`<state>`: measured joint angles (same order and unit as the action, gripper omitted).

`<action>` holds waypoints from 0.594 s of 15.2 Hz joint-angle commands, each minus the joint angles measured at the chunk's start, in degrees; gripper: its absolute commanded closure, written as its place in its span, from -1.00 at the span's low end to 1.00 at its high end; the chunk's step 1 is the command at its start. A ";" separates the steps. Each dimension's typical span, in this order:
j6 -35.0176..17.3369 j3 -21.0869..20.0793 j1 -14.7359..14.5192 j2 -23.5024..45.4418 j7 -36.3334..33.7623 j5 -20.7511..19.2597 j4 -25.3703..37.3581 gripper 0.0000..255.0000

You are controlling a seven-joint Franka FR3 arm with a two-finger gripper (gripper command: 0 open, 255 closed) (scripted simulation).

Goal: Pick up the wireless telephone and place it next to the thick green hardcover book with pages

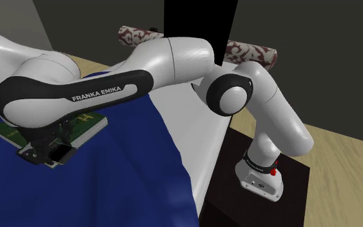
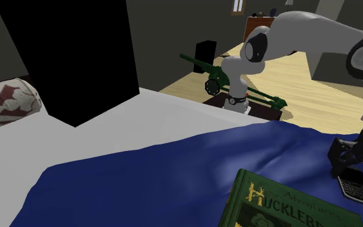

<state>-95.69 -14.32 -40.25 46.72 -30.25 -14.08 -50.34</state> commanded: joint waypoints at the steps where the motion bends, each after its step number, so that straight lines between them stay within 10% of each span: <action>1: -1.79 -0.01 0.32 -0.23 -0.17 -0.02 -2.02 1.00; 9: -7.98 0.03 1.08 -0.35 -0.98 -0.27 -8.46 1.00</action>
<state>-102.82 -14.31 -39.24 46.17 -31.14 -14.32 -58.02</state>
